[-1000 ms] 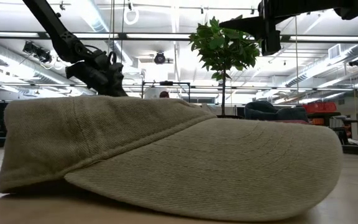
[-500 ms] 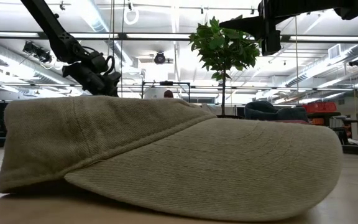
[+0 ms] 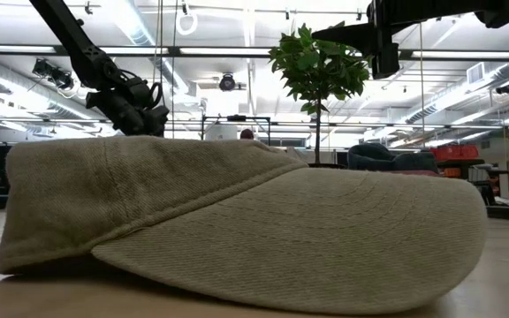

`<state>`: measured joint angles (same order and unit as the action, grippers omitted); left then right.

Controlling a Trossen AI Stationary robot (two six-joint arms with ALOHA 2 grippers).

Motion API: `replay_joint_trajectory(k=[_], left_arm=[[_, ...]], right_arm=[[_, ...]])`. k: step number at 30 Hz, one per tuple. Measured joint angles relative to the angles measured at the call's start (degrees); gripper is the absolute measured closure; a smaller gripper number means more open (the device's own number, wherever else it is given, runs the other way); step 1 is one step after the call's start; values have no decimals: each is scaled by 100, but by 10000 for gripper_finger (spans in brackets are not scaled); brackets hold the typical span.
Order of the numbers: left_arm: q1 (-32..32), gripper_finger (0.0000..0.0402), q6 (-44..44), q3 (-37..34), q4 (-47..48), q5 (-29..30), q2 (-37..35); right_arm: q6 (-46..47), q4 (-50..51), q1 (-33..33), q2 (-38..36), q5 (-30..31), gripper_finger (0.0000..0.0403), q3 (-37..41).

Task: Pick & Place hat
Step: Put the right brown cap into the blue bin, then put the brown cap into the blue bin

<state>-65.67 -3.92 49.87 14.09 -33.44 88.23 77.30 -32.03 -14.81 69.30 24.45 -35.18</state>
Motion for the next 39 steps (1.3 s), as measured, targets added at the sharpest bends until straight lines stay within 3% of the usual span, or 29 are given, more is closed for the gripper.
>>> replay_joint_trajectory(k=[8,14,19,23,25,34,39], left_arm=[[-127,148,550,0,47,67,-2],[-448,78,1119,0,45,-80,-58],[-740,68,1695,106,124,-141,-231],[-567,67,2025,232,173,-1131,-492],[-362,67,2134,243,168,-1340,-726],[1439,67,2536,243,298,-1290,-1547],[2624,67,2771,243,331,-840,-1699]], right_arm=[[28,-2,-4,0,-5,136,2],[31,-4,-4,0,-121,136,2],[28,-7,-2,0,-142,136,7],[-13,-5,-2,0,-166,136,7],[-17,36,-2,0,-234,136,7],[129,89,-117,0,-489,136,7],[661,519,-603,0,-543,136,7]])
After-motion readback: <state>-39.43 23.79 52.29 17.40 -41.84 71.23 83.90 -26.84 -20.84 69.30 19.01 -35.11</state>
